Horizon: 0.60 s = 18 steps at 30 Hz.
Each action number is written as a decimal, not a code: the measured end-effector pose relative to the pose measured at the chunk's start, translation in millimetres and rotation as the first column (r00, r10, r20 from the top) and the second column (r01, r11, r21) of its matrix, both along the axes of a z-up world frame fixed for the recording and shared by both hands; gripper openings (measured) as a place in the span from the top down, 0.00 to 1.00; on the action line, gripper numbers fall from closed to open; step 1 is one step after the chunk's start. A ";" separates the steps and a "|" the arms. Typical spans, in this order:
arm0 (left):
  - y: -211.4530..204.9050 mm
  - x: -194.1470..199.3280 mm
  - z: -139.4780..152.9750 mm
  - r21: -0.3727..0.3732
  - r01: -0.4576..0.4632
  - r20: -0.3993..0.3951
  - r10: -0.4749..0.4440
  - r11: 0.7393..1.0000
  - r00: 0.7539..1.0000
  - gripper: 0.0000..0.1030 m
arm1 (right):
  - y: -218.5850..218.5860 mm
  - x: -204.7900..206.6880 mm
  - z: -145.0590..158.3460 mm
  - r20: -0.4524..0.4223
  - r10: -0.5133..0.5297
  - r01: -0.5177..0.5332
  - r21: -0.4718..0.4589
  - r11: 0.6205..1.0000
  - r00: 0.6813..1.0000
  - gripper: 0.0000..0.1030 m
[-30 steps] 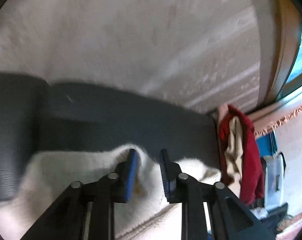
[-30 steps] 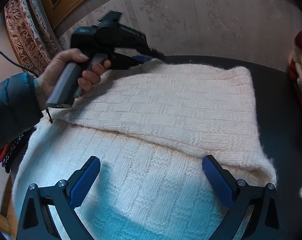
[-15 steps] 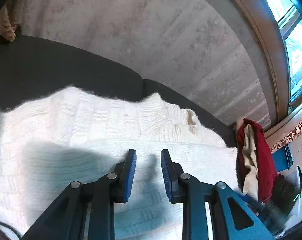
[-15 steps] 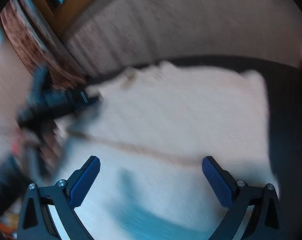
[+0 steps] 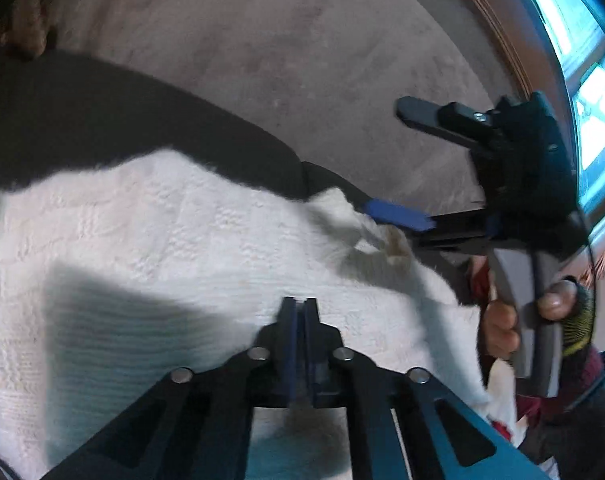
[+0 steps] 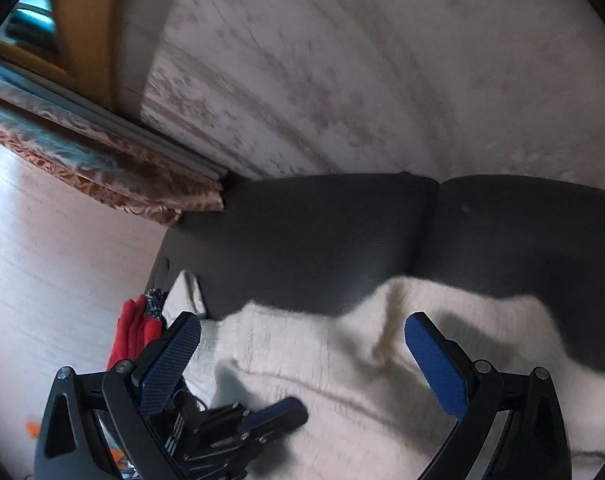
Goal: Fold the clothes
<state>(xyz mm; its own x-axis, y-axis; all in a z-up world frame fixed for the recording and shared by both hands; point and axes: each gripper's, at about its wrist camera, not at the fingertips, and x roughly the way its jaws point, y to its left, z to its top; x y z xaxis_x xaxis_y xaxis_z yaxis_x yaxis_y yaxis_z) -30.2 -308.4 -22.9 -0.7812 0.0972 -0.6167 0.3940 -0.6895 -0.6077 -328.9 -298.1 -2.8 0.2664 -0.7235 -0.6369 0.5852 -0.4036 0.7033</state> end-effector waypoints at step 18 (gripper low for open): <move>1.8 -7.0 -1.2 -0.030 -0.005 -0.003 0.005 1.000 1.000 0.98 | 40.7 -26.4 -4.5 0.037 -0.184 0.188 -0.164 0.968 0.982 0.00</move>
